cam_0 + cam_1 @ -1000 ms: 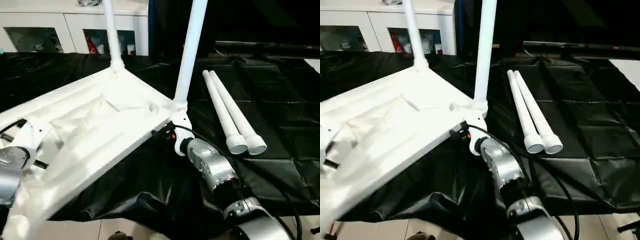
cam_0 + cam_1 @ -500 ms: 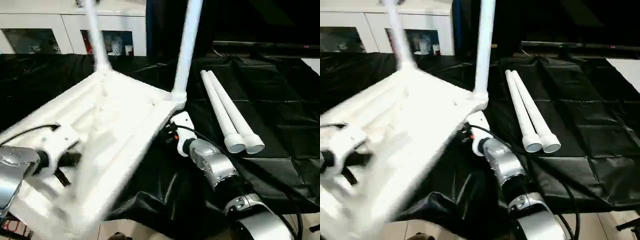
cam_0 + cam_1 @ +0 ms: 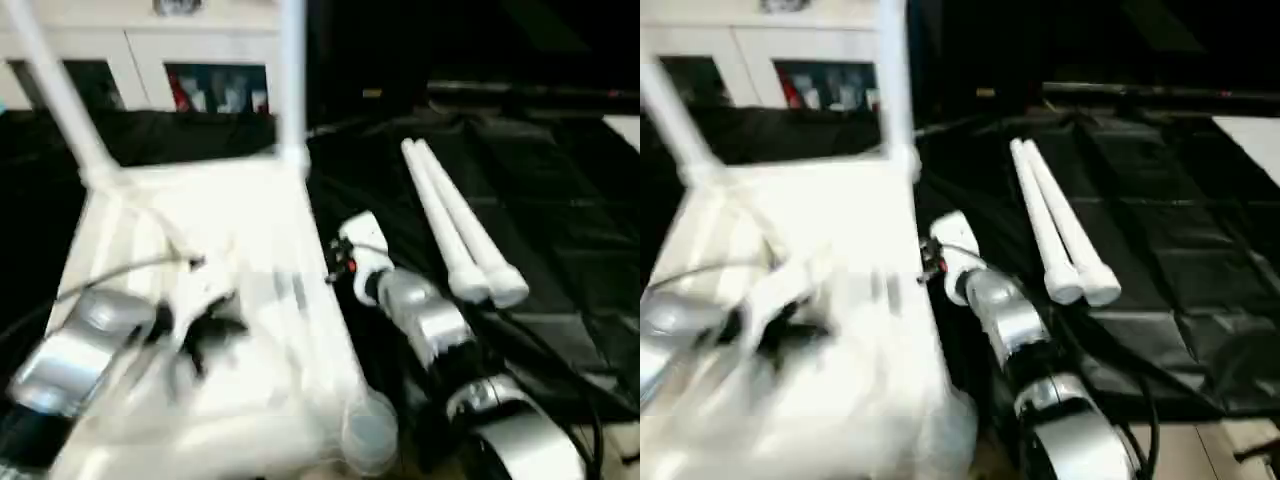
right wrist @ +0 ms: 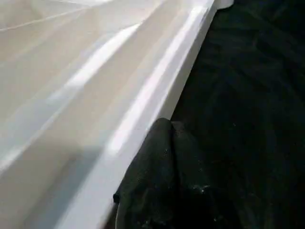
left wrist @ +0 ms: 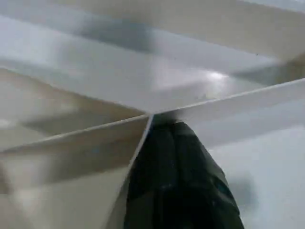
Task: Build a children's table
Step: Rotate table base
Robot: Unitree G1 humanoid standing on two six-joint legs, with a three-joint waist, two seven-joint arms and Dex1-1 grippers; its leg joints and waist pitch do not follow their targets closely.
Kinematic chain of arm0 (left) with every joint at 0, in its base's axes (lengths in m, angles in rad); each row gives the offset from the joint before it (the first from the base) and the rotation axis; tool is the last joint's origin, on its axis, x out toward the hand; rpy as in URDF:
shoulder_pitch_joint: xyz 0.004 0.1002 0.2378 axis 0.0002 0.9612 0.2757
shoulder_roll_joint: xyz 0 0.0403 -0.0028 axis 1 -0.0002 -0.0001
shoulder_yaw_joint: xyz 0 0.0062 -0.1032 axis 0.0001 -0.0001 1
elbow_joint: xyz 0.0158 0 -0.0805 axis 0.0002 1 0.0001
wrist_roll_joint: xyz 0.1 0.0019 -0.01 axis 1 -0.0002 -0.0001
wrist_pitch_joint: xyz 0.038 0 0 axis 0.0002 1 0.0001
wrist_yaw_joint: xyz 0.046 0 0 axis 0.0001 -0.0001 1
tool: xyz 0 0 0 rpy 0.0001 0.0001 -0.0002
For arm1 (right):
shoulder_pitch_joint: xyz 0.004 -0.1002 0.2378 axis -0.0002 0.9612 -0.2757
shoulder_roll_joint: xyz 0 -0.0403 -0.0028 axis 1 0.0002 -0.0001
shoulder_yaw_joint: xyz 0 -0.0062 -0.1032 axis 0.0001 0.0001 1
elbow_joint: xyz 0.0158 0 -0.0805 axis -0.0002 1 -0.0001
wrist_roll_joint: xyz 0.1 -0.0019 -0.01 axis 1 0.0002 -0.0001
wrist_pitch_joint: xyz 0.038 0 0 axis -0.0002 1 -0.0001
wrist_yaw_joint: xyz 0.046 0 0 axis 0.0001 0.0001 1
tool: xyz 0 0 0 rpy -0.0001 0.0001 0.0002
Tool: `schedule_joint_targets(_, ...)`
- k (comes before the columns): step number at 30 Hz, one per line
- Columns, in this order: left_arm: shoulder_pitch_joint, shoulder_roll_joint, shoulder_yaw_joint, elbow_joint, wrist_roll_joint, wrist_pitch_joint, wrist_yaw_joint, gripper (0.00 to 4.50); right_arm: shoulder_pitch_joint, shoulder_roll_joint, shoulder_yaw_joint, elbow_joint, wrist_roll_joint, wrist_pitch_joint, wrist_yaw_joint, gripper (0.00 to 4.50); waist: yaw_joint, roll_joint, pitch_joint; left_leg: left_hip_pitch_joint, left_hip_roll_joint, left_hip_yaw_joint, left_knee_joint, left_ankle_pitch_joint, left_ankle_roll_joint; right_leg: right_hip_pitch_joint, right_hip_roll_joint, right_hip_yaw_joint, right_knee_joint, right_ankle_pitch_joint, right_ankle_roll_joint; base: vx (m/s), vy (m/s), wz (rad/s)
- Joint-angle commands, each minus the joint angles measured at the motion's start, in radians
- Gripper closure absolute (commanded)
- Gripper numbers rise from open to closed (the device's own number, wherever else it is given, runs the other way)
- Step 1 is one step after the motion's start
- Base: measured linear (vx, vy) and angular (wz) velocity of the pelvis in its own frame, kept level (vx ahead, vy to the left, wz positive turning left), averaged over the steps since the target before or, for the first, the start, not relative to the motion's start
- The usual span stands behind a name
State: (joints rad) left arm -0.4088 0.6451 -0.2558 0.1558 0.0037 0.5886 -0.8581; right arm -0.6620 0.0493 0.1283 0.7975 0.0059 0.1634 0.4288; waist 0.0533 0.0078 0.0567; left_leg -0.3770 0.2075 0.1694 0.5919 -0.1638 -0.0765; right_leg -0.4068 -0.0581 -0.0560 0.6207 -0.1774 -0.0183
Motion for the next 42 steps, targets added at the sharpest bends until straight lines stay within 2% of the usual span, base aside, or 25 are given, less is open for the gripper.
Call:
schedule_joint_targets(1, -0.082, 0.009, 0.021, 0.087, 0.074, -0.058, 0.110, 4.50, -0.002, 0.003, 0.013, -0.005, 0.004, -0.005, 0.021, 4.46, -0.001, 0.020, -0.063, 0.020, 0.011, -0.012, -0.079, -0.348, -0.061, 0.043, -0.067, 0.045, -0.082, -0.325, -0.141, 0.000, 0.000, 0.00)
schedule_joint_targets(3, -0.110, 0.011, 0.018, 0.137, 0.095, -0.077, 0.138, 4.50, -0.001, -0.001, 0.006, -0.013, 0.005, -0.004, 0.019, 4.46, -0.003, 0.019, -0.064, 0.019, 0.012, -0.013, -0.078, -0.329, -0.059, 0.043, -0.068, 0.046, -0.081, -0.314, -0.145, 0.000, 0.000, 0.00)
schedule_joint_targets(4, -0.117, 0.011, 0.017, 0.152, 0.101, -0.084, 0.145, 4.50, 0.000, -0.002, 0.004, -0.015, 0.006, -0.003, 0.019, 4.46, -0.003, 0.024, -0.064, 0.019, 0.012, -0.013, -0.077, -0.327, -0.058, 0.042, -0.068, 0.046, -0.080, -0.310, -0.149, 0.000, 0.000, 0.00)
schedule_joint_targets(5, -0.160, 0.008, 0.014, 0.244, 0.141, -0.125, 0.225, 4.50, 0.004, -0.012, -0.004, -0.034, 0.007, -0.002, 0.012, 4.46, -0.004, 0.022, -0.065, 0.021, 0.010, -0.011, -0.075, -0.324, -0.055, 0.039, -0.064, 0.046, -0.081, -0.294, -0.153, 0.000, 0.000, 0.00)
schedule_joint_targets(6, -0.167, 0.006, 0.014, 0.261, 0.149, -0.132, 0.246, 4.50, 0.004, -0.013, -0.006, -0.038, 0.008, -0.002, 0.011, 4.46, -0.004, 0.022, -0.065, 0.021, 0.010, -0.011, -0.075, -0.324, -0.055, 0.039, -0.064, 0.046, -0.081, -0.294, -0.153, 0.000, 0.000, 0.00)
schedule_joint_targets(9, -0.204, -0.016, 0.025, 0.362, 0.180, -0.210, 0.362, 4.50, 0.010, -0.024, -0.014, -0.063, 0.009, -0.002, 0.005, 4.46, -0.001, 0.031, -0.070, 0.020, 0.011, -0.013, -0.074, -0.311, -0.057, 0.043, -0.063, 0.044, -0.074, -0.227, -0.164, 0.000, 0.000, 0.00)
schedule_joint_targets(10, -0.211, -0.027, 0.035, 0.383, 0.178, -0.232, 0.386, 4.50, 0.012, -0.028, -0.016, -0.072, 0.009, -0.003, 0.003, 4.46, -0.001, 0.029, -0.074, 0.021, 0.014, -0.013, -0.074, -0.296, -0.057, 0.045, -0.064, 0.044, -0.069, -0.189, -0.174, 0.000, 0.000, 0.00)
schedule_joint_targets(11, -0.213, -0.045, 0.051, 0.391, 0.161, -0.264, 0.392, 4.50, 0.019, -0.042, -0.017, -0.098, 0.006, -0.003, 0.005, 4.46, 0.000, 0.029, -0.075, 0.019, 0.013, -0.012, -0.072, -0.283, -0.054, 0.046, -0.062, 0.043, -0.068, -0.166, -0.180, 0.000, 0.000, 0.00)
schedule_joint_targets(14, -0.178, -0.071, 0.098, 0.294, 0.077, -0.226, 0.291, 4.50, 0.050, -0.087, 0.003, -0.185, 0.008, 0.005, 0.079, 4.46, 0.013, 0.025, -0.082, 0.018, 0.017, -0.007, -0.066, -0.203, -0.037, 0.051, -0.065, 0.042, -0.055, -0.015, -0.223, 0.000, 0.000, 0.00)
schedule_joint_targets(16, -0.163, -0.078, 0.118, 0.250, 0.033, -0.205, 0.243, 4.50, 0.066, -0.106, 0.009, -0.230, 0.025, 0.020, 0.128, 4.46, 0.016, 0.024, -0.082, 0.015, 0.017, -0.006, -0.065, -0.183, -0.029, 0.054, -0.066, 0.041, -0.052, 0.013, -0.232, 0.000, 0.000, 0.00)
schedule_joint_targets(17, -0.130, -0.080, 0.135, 0.162, -0.046, -0.172, 0.146, 4.50, 0.098, -0.149, 0.026, -0.321, 0.060, 0.058, 0.234, 4.46, 0.019, 0.019, -0.079, 0.014, 0.016, -0.005, -0.065, -0.185, -0.020, 0.056, -0.067, 0.040, -0.053, 0.003, -0.236, 0.000, 0.000, 0.00)
schedule_joint_targets(18, -0.117, -0.076, 0.135, 0.129, -0.073, -0.153, 0.110, 4.50, 0.109, -0.165, 0.033, -0.353, 0.073, 0.073, 0.270, 4.46, 0.025, 0.017, -0.076, 0.015, 0.023, -0.003, -0.068, -0.198, -0.009, 0.056, -0.069, 0.042, -0.056, -0.031, -0.228, 0.000, 0.000, 0.00)
schedule_joint_targets(19, -0.107, -0.072, 0.133, 0.103, -0.100, -0.141, 0.079, 4.50, 0.120, -0.182, 0.039, -0.384, 0.085, 0.088, 0.303, 4.46, 0.024, 0.015, -0.074, 0.015, 0.021, -0.003, -0.068, -0.206, -0.007, 0.052, -0.067, 0.041, -0.058, -0.046, -0.228, 0.000, 0.000, 0.00)
schedule_joint_targets(21, -0.039, -0.017, 0.079, -0.027, -0.193, -0.100, -0.078, 4.50, 0.165, -0.281, 0.089, -0.501, 0.104, 0.121, 0.432, 4.46, 0.031, 0.011, -0.068, 0.015, 0.023, -0.004, -0.073, -0.238, -0.009, 0.055, -0.071, 0.042, -0.065, -0.138, -0.208, 0.000, 0.000, 0.00)
schedule_joint_targets(22, -0.035, -0.013, 0.075, -0.034, -0.197, -0.099, -0.087, 4.50, 0.168, -0.288, 0.092, -0.508, 0.104, 0.122, 0.439, 4.46, 0.031, 0.011, -0.068, 0.015, 0.023, -0.004, -0.073, -0.238, -0.009, 0.055, -0.071, 0.042, -0.065, -0.138, -0.208, 0.000, 0.000, 0.00)
schedule_joint_targets(23, -0.018, 0.003, 0.057, -0.062, -0.207, -0.088, -0.123, 4.50, 0.180, -0.320, 0.105, -0.538, 0.107, 0.134, 0.475, 4.46, 0.030, 0.013, -0.067, 0.018, 0.023, -0.002, -0.074, -0.253, -0.010, 0.048, -0.068, 0.043, -0.068, -0.172, -0.198, 0.000, 0.000, 0.00)
schedule_joint_targets(27, 0.009, 0.039, 0.005, -0.094, -0.184, -0.058, -0.190, 4.50, 0.199, -0.380, 0.119, -0.590, 0.115, 0.182, 0.550, 4.46, 0.030, 0.011, -0.058, 0.022, 0.018, -0.003, -0.075, -0.312, -0.017, 0.040, -0.067, 0.046, -0.086, -0.336, -0.153, 0.000, 0.000, 0.00)
schedule_joint_targets(28, 0.016, 0.050, -0.010, -0.096, -0.168, -0.055, -0.205, 4.50, 0.201, -0.389, 0.119, -0.600, 0.115, 0.197, 0.556, 4.46, 0.030, 0.014, -0.059, 0.023, 0.018, -0.004, -0.075, -0.314, -0.021, 0.040, -0.067, 0.046, -0.086, -0.344, -0.151, 0.000, 0.000, 0.00)
schedule_joint_targets(29, 0.017, 0.052, -0.014, -0.094, -0.160, -0.056, -0.206, 4.50, 0.202, -0.390, 0.119, -0.601, 0.115, 0.200, 0.557, 4.46, 0.029, 0.012, -0.059, 0.023, 0.018, -0.005, -0.076, -0.316, -0.022, 0.040, -0.066, 0.046, -0.088, -0.351, -0.148, 0.000, 0.000, 0.00)
schedule_joint_targets(31, 0.000, 0.052, -0.045, -0.017, -0.065, -0.095, -0.145, 4.50, 0.203, -0.400, 0.119, -0.616, 0.111, 0.219, 0.542, 4.46, 0.027, 0.015, -0.055, 0.025, 0.017, -0.007, -0.079, -0.344, -0.029, 0.037, -0.064, 0.045, -0.094, -0.392, -0.129, 0.000, 0.000, 0.00)
schedule_joint_targets(33, -0.026, 0.044, -0.046, 0.036, -0.033, -0.106, -0.084, 4.50, 0.205, -0.404, 0.122, -0.628, 0.116, 0.228, 0.540, 4.46, 0.028, 0.016, -0.057, 0.030, 0.016, -0.009, -0.078, -0.356, -0.036, 0.038, -0.069, 0.045, -0.097, -0.425, -0.117, 0.000, 0.000, 0.00)
schedule_joint_targets(36, -0.050, 0.049, -0.051, 0.075, -0.008, -0.117, -0.046, 4.50, 0.209, -0.408, 0.127, -0.643, 0.119, 0.237, 0.541, 4.46, 0.029, 0.016, -0.057, 0.033, 0.014, -0.010, -0.076, -0.377, -0.039, 0.036, -0.065, 0.043, -0.100, -0.441, -0.109, 0.000, 0.000, 0.00)
schedule_joint_targets(37, -0.056, 0.053, -0.053, 0.081, 0.000, -0.123, -0.038, 4.50, 0.211, -0.409, 0.128, -0.647, 0.118, 0.238, 0.540, 4.46, 0.030, 0.016, -0.059, 0.026, 0.014, -0.013, -0.078, -0.356, -0.038, 0.042, -0.066, 0.042, -0.096, -0.425, -0.106, 0.000, 0.000, 0.00)
schedule_joint_targets(38, -0.058, 0.053, -0.052, 0.082, 0.002, -0.124, -0.036, 4.50, 0.211, -0.409, 0.128, -0.649, 0.117, 0.239, 0.540, 4.46, 0.029, 0.015, -0.059, 0.026, 0.015, -0.013, -0.079, -0.356, -0.037, 0.040, -0.066, 0.042, -0.097, -0.428, -0.103, 0.000, 0.000, 0.00)
schedule_joint_targets(42, -0.071, 0.048, -0.034, 0.098, 0.025, -0.140, -0.003, 4.50, 0.218, -0.406, 0.120, -0.660, 0.114, 0.250, 0.528, 4.46, 0.029, 0.021, -0.064, 0.027, 0.016, -0.012, -0.076, -0.334, -0.036, 0.040, -0.065, 0.043, -0.091, -0.354, -0.134, 0.000, 0.000, 0.00)
